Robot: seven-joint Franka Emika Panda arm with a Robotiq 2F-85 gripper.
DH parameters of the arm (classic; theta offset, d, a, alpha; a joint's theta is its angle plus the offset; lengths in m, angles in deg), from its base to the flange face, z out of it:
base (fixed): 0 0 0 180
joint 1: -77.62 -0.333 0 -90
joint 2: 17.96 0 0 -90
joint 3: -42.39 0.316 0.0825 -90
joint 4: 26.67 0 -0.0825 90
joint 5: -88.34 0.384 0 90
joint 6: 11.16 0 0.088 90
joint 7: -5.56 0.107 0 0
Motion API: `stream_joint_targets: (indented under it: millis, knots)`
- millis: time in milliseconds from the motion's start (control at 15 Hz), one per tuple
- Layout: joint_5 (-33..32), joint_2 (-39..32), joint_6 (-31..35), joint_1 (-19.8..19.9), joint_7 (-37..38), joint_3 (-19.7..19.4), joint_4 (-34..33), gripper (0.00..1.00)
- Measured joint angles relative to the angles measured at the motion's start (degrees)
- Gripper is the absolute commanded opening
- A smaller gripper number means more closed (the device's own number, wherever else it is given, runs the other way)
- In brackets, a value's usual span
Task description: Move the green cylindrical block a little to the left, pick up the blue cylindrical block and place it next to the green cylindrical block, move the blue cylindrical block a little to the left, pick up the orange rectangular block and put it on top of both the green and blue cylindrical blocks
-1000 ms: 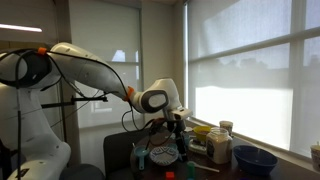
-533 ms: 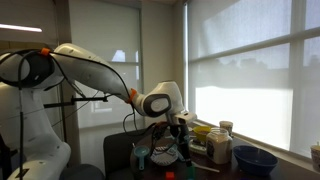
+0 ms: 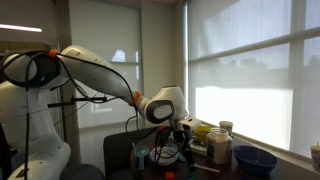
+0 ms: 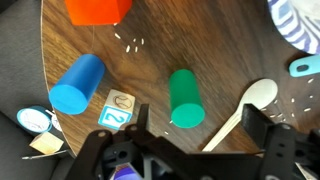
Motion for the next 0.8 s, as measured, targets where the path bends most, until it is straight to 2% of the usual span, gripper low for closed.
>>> stream_joint_targets:
  millis: [467,533,800]
  knots:
    - [1.97,-1.32,0.16,-0.02,-1.77,-0.5,-0.45,0.12]
    - [2.38,-1.4,0.14,-0.06,-2.44,-0.5,-0.52,0.08]
    - [4.73,-1.42,0.01,-0.83,-7.53,-0.5,-0.6,0.08]
